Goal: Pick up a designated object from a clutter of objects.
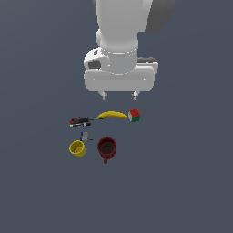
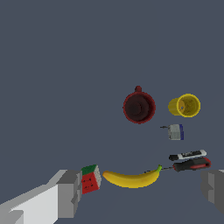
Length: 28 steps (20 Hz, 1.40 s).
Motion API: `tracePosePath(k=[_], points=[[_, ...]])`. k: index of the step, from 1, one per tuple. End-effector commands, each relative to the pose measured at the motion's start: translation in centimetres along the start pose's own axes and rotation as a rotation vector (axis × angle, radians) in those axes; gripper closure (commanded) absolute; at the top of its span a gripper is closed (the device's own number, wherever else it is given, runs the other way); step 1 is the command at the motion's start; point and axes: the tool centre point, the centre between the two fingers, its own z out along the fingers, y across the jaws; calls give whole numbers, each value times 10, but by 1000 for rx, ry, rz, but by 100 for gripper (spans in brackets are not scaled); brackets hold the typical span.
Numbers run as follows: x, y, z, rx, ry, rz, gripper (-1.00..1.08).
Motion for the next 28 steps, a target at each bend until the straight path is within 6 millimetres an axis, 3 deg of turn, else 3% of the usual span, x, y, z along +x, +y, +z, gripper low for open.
tracePosePath(k=[1,9,16,22,28], points=[[0,0,0,0,0,0,-92],[4,20,-10,20,19,25,-92],[4,22,-6,22,18,42,-92],[3,36,18,28,15,131,-92],[-4,61,59,37,10,294,-92]])
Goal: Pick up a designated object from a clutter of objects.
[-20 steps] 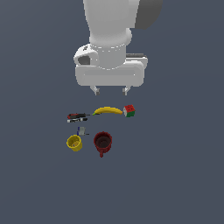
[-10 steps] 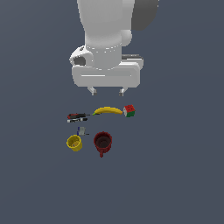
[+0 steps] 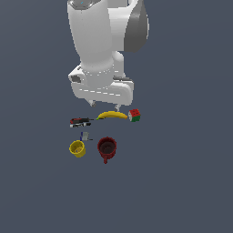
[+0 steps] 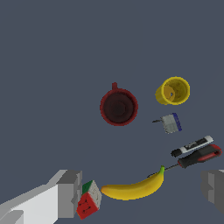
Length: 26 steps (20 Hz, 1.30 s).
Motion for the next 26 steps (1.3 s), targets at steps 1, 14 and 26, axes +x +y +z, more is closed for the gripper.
tracePosePath(k=[1,14,26], points=[[-1,14,20,2,-2,81,-92],[-39,107,137,-10,-3,621,-92],[-92,169,199,-49,12,987,-92]])
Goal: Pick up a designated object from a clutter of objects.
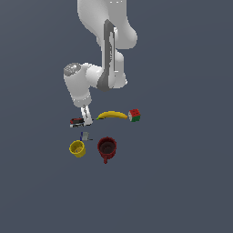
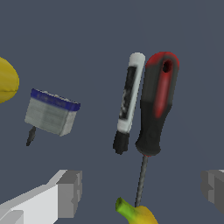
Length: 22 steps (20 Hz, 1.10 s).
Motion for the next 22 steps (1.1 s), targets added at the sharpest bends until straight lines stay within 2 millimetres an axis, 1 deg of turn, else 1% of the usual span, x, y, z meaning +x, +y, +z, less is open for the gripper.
tracePosePath(k=[1,6,10,13,17,22], points=[[2,11,8,-4,6,50,-92],[3,22,15,-9,11,98,-92],[3,22,15,-10,10,96,-92],[3,22,19,-10,10,97,-92],[3,23,30,-10,10,99,-92],[2,24,52,-10,10,101,-92]])
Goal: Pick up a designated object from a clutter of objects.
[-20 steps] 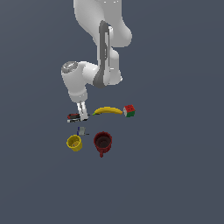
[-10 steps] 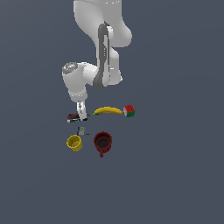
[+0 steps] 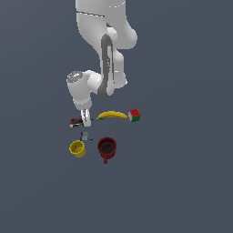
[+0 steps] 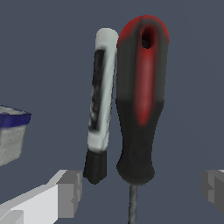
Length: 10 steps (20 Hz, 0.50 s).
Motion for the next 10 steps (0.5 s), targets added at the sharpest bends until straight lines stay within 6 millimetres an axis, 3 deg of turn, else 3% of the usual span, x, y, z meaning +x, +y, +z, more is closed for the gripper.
tracePosePath(k=[1,8,9,10], points=[[0,0,10,0,0,2,-92],[0,0,21,1,0,2,-92],[0,0,21,1,0,2,108],[0,0,21,1,0,2,108]])
